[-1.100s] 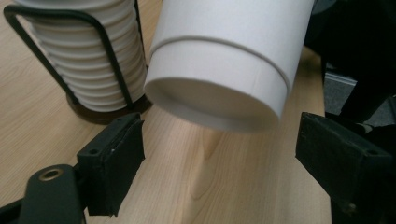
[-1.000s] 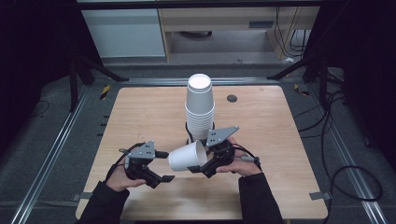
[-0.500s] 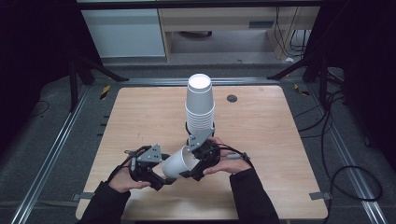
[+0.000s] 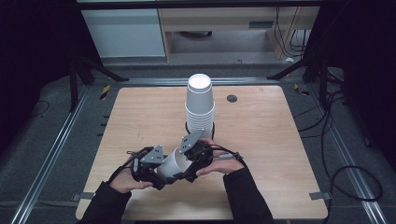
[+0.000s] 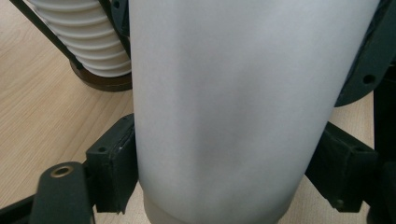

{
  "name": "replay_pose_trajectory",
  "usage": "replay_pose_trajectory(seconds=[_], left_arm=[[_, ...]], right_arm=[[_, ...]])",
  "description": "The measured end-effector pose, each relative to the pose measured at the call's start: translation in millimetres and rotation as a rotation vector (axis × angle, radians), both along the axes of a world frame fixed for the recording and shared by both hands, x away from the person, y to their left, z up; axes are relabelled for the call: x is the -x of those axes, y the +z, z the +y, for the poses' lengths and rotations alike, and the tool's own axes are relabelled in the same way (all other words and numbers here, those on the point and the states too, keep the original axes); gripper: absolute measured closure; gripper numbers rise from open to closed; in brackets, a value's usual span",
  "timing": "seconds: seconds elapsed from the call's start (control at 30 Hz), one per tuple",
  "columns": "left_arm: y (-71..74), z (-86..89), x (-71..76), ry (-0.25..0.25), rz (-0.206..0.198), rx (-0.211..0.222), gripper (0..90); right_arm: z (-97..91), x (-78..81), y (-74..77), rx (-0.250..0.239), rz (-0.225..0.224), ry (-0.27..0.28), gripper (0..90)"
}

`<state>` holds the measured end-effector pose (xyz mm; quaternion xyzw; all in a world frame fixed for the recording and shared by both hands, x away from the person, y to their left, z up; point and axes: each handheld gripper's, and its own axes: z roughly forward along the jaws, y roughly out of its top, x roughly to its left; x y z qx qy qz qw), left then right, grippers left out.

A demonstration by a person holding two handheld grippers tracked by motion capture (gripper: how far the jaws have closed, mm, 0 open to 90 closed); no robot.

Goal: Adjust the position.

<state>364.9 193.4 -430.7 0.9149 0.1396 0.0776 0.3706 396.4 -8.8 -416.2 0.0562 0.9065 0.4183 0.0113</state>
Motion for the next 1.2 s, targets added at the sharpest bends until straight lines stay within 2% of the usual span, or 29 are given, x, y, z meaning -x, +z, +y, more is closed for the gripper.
replay_pose_trajectory(seconds=[0.4, 0.63, 0.73, 1.0, 1.1, 1.2], left_arm=[[0.1, 0.8, 0.4, -0.003, 0.000, -0.010, 21.5], [0.4, 4.9, -1.5, 0.006, 0.006, -0.004, 21.5], [0.9, 7.8, -2.9, 0.015, 0.007, 0.005, 21.5], [3.4, 19.6, -6.9, 0.061, 0.016, 0.083, 21.3], [5.4, 23.1, -8.0, 0.078, 0.013, 0.133, 21.3], [7.6, 26.1, -8.8, 0.091, 0.014, 0.190, 21.3]], right_arm=[[-0.2, -0.8, -2.3, -0.009, 0.009, 0.000, 5.2], [-9.3, -1.1, 4.1, -0.053, -0.003, -0.026, 3.6], [-17.0, -0.8, 9.8, -0.086, -0.006, -0.044, 3.5], [-45.6, 2.4, 19.8, -0.205, -0.016, -0.100, 4.4], [-57.2, 4.5, 19.2, -0.247, -0.004, -0.117, 4.4], [-65.3, 6.3, 16.2, -0.262, -0.004, -0.144, 4.4]])
